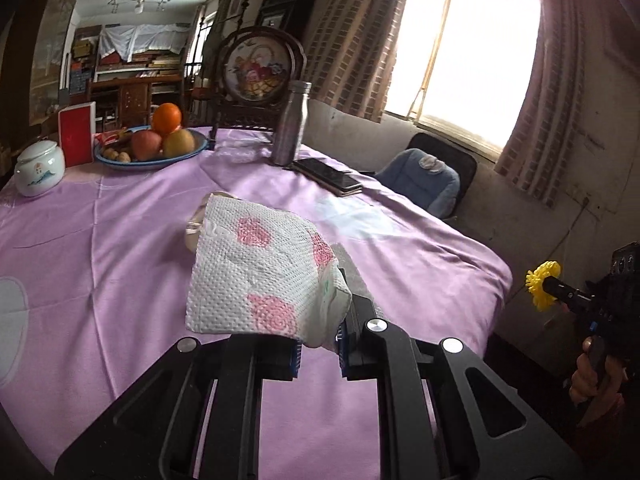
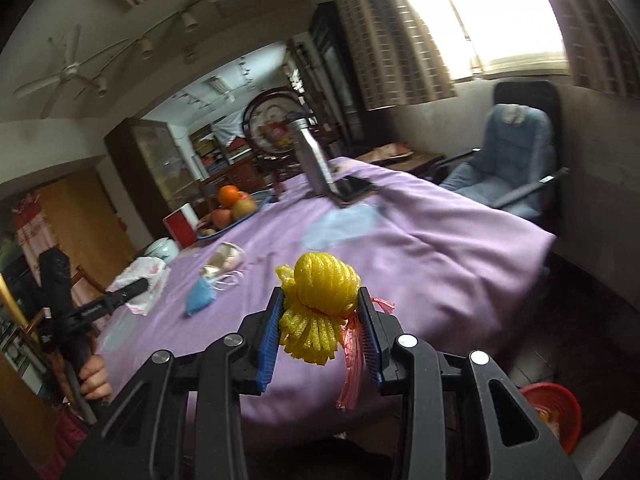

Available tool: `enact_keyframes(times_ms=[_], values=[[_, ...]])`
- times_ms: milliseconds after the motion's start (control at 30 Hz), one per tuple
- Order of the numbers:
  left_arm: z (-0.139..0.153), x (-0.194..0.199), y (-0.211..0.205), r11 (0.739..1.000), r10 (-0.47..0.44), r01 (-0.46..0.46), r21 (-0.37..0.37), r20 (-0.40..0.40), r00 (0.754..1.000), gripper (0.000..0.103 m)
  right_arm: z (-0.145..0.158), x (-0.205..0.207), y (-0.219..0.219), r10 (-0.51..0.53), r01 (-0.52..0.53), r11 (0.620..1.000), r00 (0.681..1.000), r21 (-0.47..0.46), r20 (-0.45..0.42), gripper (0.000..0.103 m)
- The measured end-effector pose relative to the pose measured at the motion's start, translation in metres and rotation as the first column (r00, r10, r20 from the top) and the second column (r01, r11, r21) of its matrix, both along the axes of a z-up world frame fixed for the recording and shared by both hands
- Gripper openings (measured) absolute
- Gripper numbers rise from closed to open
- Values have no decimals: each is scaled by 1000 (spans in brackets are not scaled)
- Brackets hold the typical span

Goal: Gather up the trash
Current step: 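Lift the paper towel and yellow net off the table toward the wastebasket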

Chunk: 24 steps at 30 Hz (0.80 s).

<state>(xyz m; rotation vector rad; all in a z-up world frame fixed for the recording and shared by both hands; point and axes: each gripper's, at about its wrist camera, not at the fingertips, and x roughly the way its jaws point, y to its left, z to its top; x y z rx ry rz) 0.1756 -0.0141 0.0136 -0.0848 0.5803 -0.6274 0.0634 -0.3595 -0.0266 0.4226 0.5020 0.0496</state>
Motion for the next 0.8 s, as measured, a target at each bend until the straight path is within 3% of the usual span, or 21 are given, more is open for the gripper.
enact_keyframes(times_ms=[233,400,533,800], values=[[18,-39,-70,989,-147,147,-11,13,989,15,-19,-59,-52,-104,104,994,994,15,-23,36],[10,-63,-134,962,-271,271,19,-5,963,15,-40,-96,-89,-188,190,982,981,25,-50,36],[-13,-80,-196,924,-378,380,35,-58,924,15,-67,-127,-124,-278,281,960,955,10,-106,36],[-96,-102,-324,818,-540,570,81,-235,808,15,-123,-173,-184,-396,417,907,893,62,-214,36]])
